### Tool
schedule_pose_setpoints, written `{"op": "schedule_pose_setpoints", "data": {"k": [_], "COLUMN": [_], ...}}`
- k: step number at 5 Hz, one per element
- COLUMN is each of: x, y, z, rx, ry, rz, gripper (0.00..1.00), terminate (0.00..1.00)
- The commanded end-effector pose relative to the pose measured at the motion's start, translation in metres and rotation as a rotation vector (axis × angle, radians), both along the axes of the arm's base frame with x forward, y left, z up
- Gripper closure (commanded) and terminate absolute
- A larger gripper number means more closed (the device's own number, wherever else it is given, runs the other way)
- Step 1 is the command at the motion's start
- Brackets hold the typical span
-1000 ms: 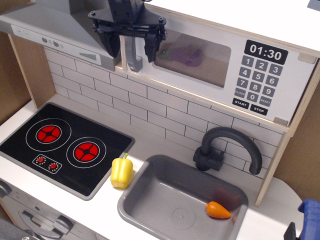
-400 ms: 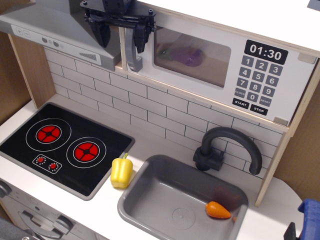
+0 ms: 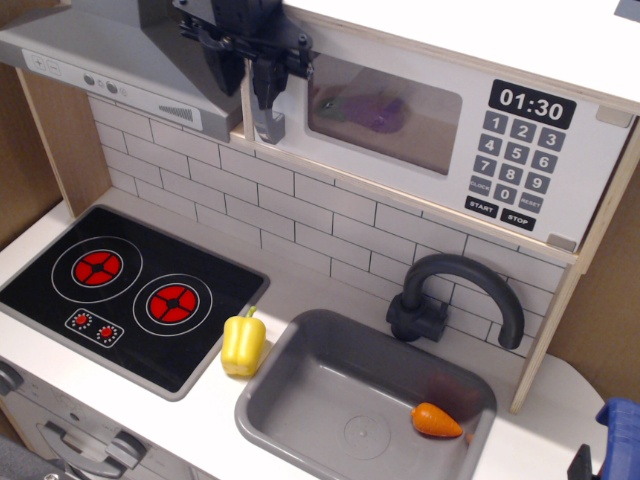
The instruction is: Open microwave
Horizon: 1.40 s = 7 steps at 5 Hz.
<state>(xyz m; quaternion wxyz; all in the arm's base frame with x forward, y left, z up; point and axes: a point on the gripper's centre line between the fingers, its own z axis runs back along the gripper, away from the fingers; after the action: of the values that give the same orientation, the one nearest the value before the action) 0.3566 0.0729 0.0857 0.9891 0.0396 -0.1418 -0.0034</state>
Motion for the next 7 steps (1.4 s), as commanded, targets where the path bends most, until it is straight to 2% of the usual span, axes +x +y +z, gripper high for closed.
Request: {"op": "schedule_pose_setpoints", "data": {"k": [1,2,3,4,5,6,7], "x": [0.0,-0.012,-0.041,-0.069,-0.104,-0.139,-0.15], "y": [-0.004,-0.01,-0.02,-0.032,-0.046,-0.039,-0.015], "z": [0.009,0.01,0.011,0.011,0.019,0.025,0.017], "rx": [0.022,-0.012,-0.047,-0.039,-0.135,-0.192,-0.192], "ry": [-0.073,-0.092,-0.054,-0.019,0.075,0.227,0.284], "rz": [-0.024,-0.031,-0.091,-0.123,-0.141,-0.194,-0.229], "gripper": [1.0,1.0,1.0,1.0,0.0,0.0,0.0], "terminate": [0.0,0.0,0.0,0.0,0.0,0.0,0.0]}}
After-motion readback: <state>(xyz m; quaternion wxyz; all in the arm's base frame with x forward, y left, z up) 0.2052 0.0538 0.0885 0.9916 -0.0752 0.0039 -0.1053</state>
